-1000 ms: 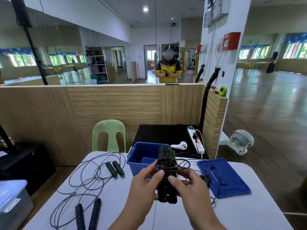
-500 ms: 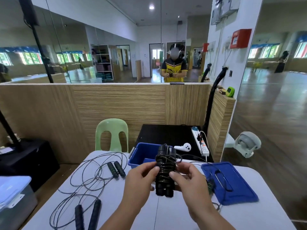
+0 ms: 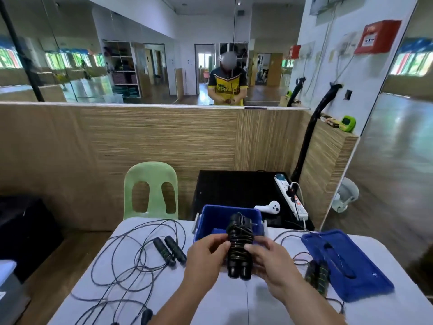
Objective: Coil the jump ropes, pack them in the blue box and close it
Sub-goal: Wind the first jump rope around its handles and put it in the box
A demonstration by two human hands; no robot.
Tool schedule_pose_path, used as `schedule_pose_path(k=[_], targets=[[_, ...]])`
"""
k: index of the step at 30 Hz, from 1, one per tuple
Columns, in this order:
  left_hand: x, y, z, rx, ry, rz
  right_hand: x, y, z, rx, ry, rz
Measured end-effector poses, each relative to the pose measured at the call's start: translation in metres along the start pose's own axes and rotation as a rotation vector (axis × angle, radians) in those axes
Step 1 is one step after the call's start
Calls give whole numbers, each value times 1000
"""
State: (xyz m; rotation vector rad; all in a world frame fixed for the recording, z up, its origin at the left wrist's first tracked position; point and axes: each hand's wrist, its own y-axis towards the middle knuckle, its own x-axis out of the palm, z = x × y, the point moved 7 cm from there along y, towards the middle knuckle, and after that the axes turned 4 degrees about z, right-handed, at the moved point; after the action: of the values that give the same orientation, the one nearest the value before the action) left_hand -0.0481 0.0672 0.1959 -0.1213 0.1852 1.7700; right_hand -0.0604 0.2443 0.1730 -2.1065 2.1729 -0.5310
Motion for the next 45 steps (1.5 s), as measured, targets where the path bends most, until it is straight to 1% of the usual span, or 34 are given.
schedule_pose_path(k=[5,7,11,13,15,16,20,23,26,31,35,37,40,45], targets=[[-21,49,-25,17,66,-76,25,39,27,132,144,78],[-36,72,-43,9,125,-31,26,53,40,172,184,136],[-67,114,-86,-129,331,164,23,70,48,170,188,145],[-71,128,-106,-218,440,174,19,80,49,161,179,145],[-69,138,-124,-312,514,144,16,93,55,180,191,152],[-66,141,-131,-340,515,121,17,98,56,192,198,150],[-47,144,-161,-447,316,55,17,119,63,221,223,131],[-40,144,-179,-429,283,91,17,133,64,233,207,106],[-35,139,-195,-411,285,110,18,148,69,252,193,119],[-33,116,-197,-373,271,134,26,170,83,275,133,107],[-33,92,-179,-402,157,167,31,184,97,344,78,70],[-34,83,-174,-384,144,167,34,189,103,365,45,51],[-37,74,-174,-367,126,165,37,193,110,373,-3,68],[-38,72,-182,-398,98,172,43,202,128,397,-73,69]])
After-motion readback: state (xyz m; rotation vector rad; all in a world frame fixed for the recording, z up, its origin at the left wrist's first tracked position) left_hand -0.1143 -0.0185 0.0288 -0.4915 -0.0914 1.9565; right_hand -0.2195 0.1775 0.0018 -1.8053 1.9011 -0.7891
